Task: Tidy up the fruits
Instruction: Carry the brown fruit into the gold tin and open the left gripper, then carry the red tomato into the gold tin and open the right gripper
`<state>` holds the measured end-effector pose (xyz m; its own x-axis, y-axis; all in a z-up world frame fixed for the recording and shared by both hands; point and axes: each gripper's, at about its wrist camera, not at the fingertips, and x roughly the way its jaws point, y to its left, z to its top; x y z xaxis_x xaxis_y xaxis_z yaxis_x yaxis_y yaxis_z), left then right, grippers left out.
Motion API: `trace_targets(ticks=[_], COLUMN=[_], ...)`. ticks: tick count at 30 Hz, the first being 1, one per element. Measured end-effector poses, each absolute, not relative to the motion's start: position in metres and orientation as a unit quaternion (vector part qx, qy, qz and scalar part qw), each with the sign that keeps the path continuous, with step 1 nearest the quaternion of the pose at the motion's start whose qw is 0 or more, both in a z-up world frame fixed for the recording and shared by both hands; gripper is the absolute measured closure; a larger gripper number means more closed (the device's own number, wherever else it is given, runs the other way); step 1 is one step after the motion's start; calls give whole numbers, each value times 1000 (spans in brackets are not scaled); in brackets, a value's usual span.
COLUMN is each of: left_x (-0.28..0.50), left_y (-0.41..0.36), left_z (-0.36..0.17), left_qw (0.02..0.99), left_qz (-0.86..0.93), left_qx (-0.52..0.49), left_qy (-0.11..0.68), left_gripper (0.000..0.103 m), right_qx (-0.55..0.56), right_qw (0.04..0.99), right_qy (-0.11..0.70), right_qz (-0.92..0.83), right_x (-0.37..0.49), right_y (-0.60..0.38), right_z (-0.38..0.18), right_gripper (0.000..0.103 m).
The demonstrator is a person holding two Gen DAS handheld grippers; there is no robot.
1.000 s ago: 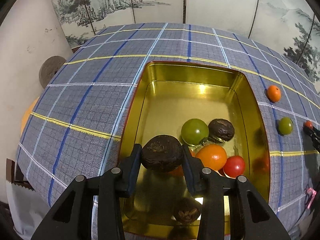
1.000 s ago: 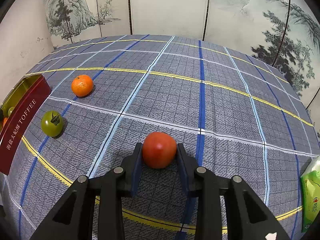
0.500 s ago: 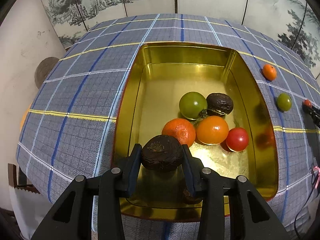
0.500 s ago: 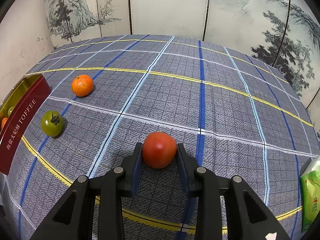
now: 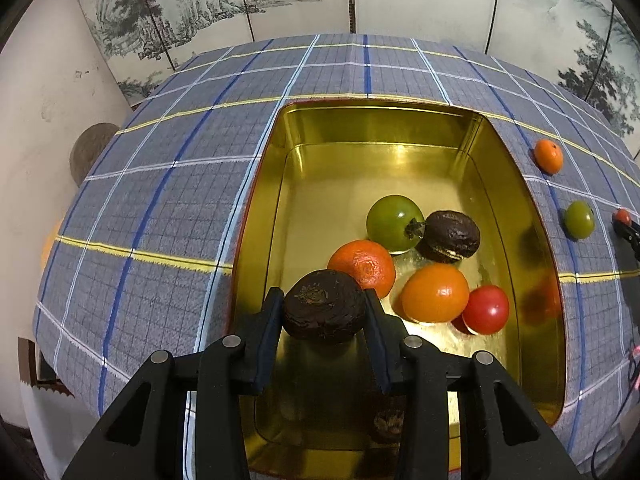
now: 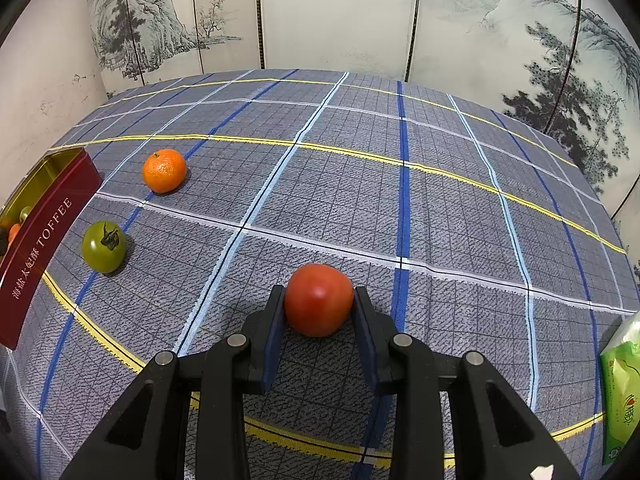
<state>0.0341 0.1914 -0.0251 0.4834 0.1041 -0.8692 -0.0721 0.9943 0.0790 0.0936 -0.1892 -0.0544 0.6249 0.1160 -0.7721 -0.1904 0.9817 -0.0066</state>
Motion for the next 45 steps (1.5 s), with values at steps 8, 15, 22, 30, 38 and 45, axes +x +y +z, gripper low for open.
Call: trace_targets(ticks=[8,15,22,30,38,45], left_x=[36,36,29,23,16,7], left_y=[190,191,192,190,189,198], left_z=[-25,-25,-29,-30,-20,-4], left_qw=[861,862,863,865,876,886], left_qz=[51,52,55,53,46,62], left_qx=[18,17,15,6,-11,-32], left_qy=[505,504,501,498,479,458], left_gripper=[62,62,62,56,45,41], right_qx=[-44,-43,-44,-50,-48,-69], right_qw=[900,900,900,898,903,895], right_qy=[425,425,424,431,412,389], right_qz=[85,86,85,76,112,206], right_x=[93,94,93,95,90,77], right_y=[-189,-190,-190,-189,-163,-95], right_z=[-54,-55,-55,-53,-21,5], right_gripper=[73,72,73,74,74,74])
